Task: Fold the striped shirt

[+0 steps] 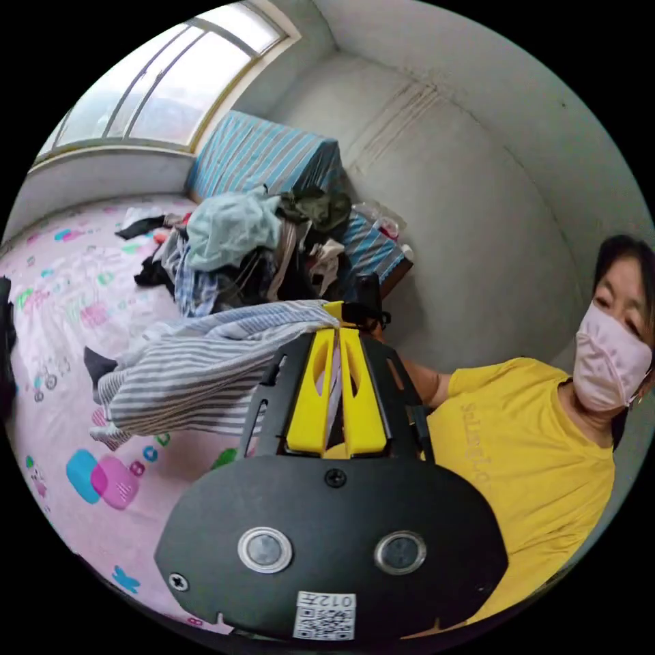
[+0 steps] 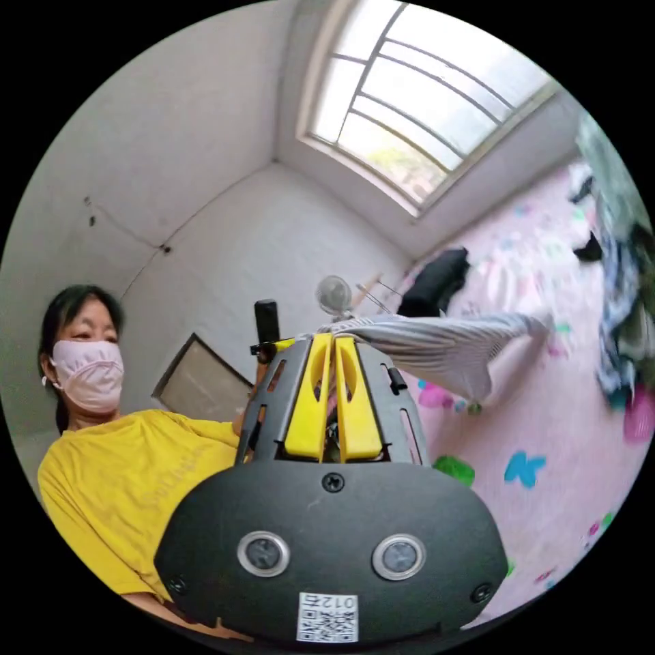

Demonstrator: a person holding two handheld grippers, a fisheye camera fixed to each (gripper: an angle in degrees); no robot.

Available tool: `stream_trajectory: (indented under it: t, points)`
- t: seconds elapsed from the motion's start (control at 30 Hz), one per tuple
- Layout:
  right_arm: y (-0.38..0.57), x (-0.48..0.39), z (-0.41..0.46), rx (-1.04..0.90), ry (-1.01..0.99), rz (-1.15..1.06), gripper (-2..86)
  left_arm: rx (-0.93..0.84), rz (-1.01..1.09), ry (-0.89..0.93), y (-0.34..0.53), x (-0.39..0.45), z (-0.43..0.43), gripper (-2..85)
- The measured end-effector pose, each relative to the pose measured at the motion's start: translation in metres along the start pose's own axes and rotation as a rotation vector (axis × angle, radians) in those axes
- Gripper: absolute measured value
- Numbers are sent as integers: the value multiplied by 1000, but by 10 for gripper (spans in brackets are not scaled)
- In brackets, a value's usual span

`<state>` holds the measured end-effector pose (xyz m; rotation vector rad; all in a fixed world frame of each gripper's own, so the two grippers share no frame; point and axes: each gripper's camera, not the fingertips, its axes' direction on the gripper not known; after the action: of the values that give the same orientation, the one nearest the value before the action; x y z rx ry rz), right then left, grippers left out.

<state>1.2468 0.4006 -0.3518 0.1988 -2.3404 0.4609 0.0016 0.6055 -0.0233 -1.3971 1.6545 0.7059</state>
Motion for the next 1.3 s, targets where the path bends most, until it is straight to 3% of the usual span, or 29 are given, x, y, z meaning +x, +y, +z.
stream_trajectory:
  t: [0.1,0.2,0.3,0.43,0.5,0.57,0.7,0.9,1.03,1.2,1.3]
  points:
    - [78,92,26,-67,209,359,11,-110,-210,9,100,-50,37,4]
    - [146,163,42,-96,343,665,14,-36,-480,38,189,-97,35,4]
    - [171,186,60,-107,486,771,17,6,-578,-34,226,-107,14,4]
    - [161,188,87,-129,668,782,19,-15,-534,-192,217,-101,-16,5]
    - [136,170,107,-113,974,686,20,-10,-525,-200,210,-104,-24,5]
    - [111,148,133,-93,1138,527,22,-8,-520,-226,202,-112,-28,6]
    - [54,129,256,-315,1015,144,35,-112,-509,-419,191,-157,-17,11]
    - [-21,140,437,-616,903,-237,63,-108,-831,-224,236,-256,36,50]
    - [-77,170,512,-696,919,-310,74,-195,-887,-260,255,-267,79,80]
    - [-150,232,615,-771,928,-233,93,-289,-807,-329,241,-254,107,93]
    - [-159,271,668,-893,938,-151,101,-320,-827,-283,234,-268,123,88]
